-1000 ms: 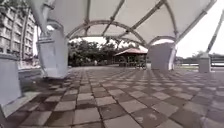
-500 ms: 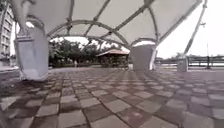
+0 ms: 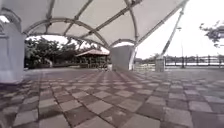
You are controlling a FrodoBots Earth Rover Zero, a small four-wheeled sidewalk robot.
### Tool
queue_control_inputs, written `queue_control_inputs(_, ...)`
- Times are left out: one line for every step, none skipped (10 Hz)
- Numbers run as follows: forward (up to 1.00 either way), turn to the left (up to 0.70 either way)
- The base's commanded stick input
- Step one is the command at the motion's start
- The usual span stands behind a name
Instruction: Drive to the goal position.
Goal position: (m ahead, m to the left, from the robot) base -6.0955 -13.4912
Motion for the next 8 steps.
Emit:
queue_control_inputs(0.00,-0.70)
queue_control_inputs(0.00,-0.70)
queue_control_inputs(0.00,-0.70)
queue_control_inputs(0.00,-0.70)
queue_control_inputs(0.00,-0.70)
queue_control_inputs(0.00,-0.70)
queue_control_inputs(0.00,-0.70)
queue_control_inputs(0.00,-0.70)
